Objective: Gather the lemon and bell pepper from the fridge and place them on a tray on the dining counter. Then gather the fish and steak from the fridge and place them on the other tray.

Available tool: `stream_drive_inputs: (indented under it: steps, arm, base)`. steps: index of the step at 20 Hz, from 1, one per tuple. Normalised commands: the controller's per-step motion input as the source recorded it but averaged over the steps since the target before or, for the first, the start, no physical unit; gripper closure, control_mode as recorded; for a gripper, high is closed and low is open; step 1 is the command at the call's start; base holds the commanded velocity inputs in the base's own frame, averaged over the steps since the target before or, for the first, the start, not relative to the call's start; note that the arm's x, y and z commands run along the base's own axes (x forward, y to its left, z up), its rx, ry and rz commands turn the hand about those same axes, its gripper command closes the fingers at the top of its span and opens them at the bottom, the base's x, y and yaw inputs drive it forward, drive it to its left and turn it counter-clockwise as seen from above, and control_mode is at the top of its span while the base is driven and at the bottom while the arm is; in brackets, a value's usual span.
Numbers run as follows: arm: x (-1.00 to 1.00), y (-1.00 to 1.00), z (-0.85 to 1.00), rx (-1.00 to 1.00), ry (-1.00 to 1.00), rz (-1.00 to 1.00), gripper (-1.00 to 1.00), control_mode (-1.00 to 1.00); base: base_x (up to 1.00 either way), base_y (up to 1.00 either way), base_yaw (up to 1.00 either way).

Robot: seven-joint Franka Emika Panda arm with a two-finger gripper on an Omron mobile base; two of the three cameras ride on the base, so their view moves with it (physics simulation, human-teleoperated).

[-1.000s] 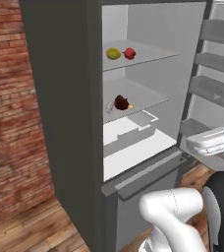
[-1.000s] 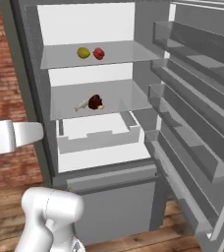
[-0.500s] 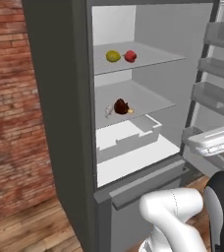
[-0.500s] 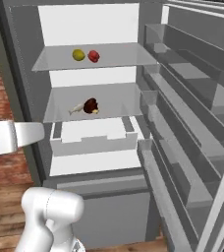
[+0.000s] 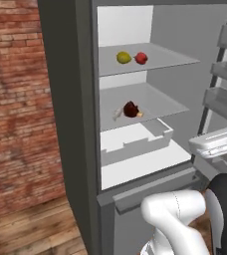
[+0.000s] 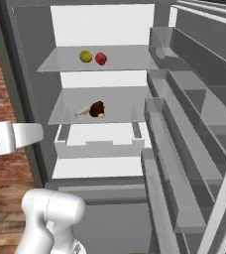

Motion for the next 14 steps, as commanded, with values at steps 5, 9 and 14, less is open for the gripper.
stream_drive_inputs:
  steps: [5,9,14]
  arm:
    - [0.0,0.0,0.0,0.0,0.0,0.0,-1.0,1.0]
    - [0.0,0.0,0.0,0.0,0.0,0.0,-1.0,1.0]
    - [0.0,0.0,0.0,0.0,0.0,0.0,-1.0,1.0]
  base:
    - [0.2,-0.4,0.22]
    - [0.36,-0.27,0.23]
    - [0.48,-0.2,0.22]
